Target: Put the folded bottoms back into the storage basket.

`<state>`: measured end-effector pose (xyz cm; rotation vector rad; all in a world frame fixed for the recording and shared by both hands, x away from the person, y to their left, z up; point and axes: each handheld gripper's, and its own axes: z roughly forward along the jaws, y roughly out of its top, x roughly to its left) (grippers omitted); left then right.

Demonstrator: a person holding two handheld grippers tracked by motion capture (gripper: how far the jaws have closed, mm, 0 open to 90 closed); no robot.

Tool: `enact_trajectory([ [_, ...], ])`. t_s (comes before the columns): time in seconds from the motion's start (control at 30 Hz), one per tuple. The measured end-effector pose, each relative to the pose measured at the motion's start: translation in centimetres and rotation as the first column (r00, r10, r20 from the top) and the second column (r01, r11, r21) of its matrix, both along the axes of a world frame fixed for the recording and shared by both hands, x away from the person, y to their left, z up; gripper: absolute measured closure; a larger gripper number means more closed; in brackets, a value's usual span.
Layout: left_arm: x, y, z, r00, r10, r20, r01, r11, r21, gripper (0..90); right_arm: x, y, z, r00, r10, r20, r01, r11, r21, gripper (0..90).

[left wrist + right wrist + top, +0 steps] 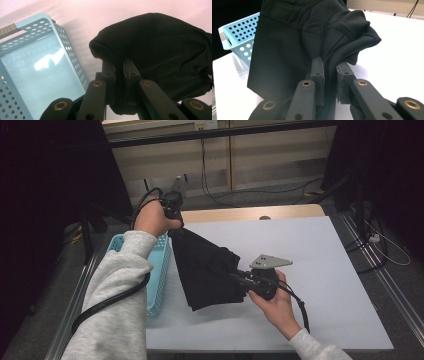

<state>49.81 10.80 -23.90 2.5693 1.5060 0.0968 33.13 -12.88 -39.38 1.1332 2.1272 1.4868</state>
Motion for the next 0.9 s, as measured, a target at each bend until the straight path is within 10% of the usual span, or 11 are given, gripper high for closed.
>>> enact_trajectory([
  [0.9, 0.4, 1.7, 1.5, 0.9981, 0.062, -0.003, -0.062, 0.9978, -0.024, 82.0, 0.0, 1.6, 0.6, 0.9991, 0.012, 0.041, -0.012, 0.9999, 0.01, 79.0],
])
